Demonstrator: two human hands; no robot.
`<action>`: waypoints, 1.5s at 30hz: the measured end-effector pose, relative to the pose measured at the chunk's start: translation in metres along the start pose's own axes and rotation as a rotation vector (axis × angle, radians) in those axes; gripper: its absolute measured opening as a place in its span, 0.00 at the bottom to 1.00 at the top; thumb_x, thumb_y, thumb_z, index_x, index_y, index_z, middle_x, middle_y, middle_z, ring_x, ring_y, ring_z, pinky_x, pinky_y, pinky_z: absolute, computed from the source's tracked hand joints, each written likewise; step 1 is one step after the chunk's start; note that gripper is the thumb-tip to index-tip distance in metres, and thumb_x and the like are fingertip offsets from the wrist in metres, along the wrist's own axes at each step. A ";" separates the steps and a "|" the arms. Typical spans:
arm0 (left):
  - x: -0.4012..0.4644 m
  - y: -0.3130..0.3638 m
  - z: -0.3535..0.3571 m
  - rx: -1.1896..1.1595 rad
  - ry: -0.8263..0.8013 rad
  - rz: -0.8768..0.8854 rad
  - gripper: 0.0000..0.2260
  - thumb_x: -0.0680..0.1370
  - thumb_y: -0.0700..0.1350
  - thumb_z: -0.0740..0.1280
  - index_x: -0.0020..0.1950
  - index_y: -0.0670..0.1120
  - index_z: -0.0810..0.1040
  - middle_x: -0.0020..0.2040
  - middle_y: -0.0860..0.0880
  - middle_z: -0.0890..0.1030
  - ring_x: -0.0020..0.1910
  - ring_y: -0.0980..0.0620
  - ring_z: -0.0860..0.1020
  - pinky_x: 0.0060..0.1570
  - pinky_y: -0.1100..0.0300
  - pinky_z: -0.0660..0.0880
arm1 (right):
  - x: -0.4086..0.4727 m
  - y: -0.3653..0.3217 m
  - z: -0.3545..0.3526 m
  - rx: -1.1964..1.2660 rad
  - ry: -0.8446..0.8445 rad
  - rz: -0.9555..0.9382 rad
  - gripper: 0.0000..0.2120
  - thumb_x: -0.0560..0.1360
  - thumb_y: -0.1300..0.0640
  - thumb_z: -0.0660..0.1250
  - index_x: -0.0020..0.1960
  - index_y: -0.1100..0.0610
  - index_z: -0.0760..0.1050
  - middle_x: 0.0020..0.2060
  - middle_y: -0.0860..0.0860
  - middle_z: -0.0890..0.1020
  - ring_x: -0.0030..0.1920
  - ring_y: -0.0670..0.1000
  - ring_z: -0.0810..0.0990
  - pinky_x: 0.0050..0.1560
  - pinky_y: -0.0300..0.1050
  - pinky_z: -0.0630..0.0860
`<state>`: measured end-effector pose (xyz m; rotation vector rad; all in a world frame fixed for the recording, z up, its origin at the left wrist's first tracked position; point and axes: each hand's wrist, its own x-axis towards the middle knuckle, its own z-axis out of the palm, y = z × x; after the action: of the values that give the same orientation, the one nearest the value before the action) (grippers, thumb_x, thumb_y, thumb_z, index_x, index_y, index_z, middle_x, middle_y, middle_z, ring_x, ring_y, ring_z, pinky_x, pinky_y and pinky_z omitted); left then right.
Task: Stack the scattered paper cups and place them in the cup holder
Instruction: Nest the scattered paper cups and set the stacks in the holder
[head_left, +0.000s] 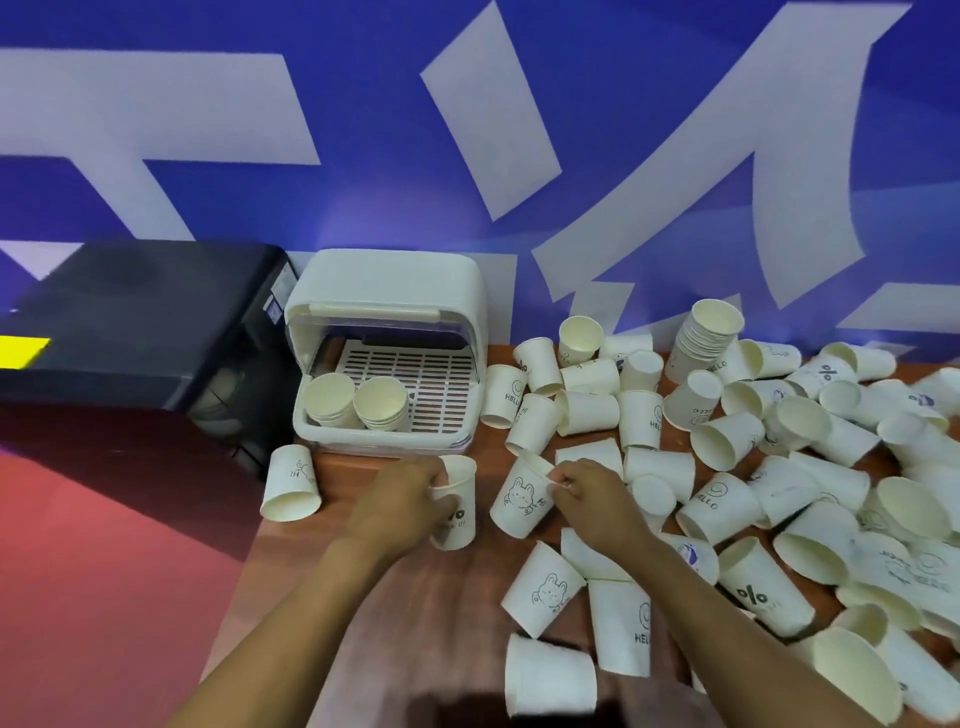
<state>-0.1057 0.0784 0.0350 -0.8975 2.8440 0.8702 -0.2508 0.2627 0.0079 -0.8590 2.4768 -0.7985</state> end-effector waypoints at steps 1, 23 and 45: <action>0.000 -0.003 -0.005 0.010 -0.005 0.018 0.07 0.72 0.49 0.70 0.42 0.50 0.74 0.49 0.51 0.77 0.46 0.51 0.75 0.45 0.58 0.72 | -0.001 -0.006 0.000 0.000 0.008 0.010 0.07 0.76 0.58 0.63 0.47 0.60 0.78 0.42 0.52 0.76 0.44 0.50 0.75 0.42 0.39 0.71; 0.019 -0.137 -0.136 0.029 0.243 0.265 0.08 0.75 0.44 0.65 0.52 0.48 0.79 0.51 0.53 0.74 0.56 0.51 0.70 0.55 0.59 0.67 | 0.033 -0.179 0.066 -0.066 0.099 -0.020 0.05 0.76 0.55 0.63 0.46 0.52 0.78 0.43 0.46 0.81 0.44 0.47 0.77 0.47 0.45 0.75; 0.083 -0.144 -0.123 0.219 0.210 0.128 0.10 0.78 0.48 0.60 0.56 0.48 0.77 0.54 0.49 0.74 0.58 0.47 0.70 0.55 0.56 0.70 | 0.105 -0.207 0.070 -0.482 0.133 -0.306 0.11 0.77 0.52 0.60 0.52 0.54 0.79 0.46 0.51 0.81 0.48 0.55 0.79 0.45 0.46 0.72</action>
<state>-0.0809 -0.1265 0.0501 -0.8332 3.1265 0.4832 -0.2016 0.0321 0.0662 -1.4183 2.7438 -0.3512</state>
